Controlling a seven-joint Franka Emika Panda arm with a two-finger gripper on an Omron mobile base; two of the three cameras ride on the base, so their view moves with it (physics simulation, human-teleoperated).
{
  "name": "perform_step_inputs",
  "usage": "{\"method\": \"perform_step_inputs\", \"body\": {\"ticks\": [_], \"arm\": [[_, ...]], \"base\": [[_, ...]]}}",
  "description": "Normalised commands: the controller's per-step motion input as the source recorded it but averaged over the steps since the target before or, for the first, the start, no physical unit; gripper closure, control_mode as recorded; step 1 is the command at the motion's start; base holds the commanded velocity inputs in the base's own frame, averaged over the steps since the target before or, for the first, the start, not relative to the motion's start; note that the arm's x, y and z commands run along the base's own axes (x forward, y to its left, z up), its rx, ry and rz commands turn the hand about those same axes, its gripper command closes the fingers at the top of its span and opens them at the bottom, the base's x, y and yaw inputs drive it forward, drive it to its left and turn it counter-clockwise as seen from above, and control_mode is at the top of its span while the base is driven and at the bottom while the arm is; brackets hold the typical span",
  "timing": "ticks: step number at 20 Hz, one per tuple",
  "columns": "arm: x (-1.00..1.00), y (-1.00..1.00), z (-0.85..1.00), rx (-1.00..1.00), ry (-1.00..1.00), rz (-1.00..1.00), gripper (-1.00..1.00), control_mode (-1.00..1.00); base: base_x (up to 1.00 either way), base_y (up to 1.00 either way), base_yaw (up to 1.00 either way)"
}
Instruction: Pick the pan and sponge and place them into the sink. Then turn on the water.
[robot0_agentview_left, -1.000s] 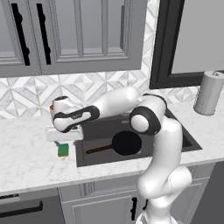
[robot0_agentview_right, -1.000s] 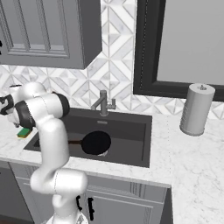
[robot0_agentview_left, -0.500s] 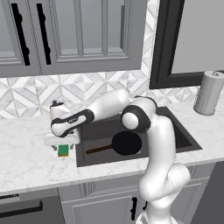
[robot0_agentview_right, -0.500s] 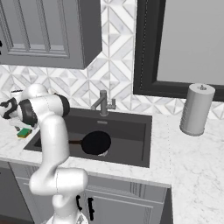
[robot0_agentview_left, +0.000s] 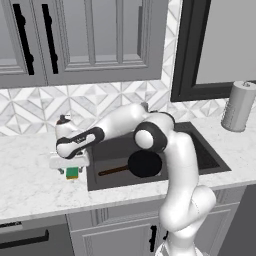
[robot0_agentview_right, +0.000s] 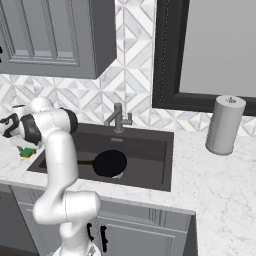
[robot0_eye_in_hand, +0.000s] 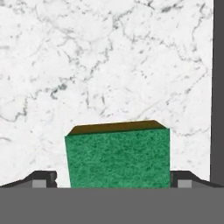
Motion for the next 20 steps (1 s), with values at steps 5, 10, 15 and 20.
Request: {"method": "perform_step_inputs", "body": {"ticks": [5,10,15,20], "arm": [[0.00,0.00,-0.23,0.00,0.00,0.02,-1.00,-1.00],[0.00,0.00,-0.26,0.00,-0.01,0.02,1.00,-1.00],[0.00,0.00,-0.05,0.00,0.00,0.01,1.00,-1.00],[0.00,-0.12,0.00,0.00,0.00,0.01,1.00,-1.00]], "base": [[0.00,0.00,0.00],[0.00,0.00,0.00],[0.00,0.00,0.00],[0.00,0.00,0.00]]}}
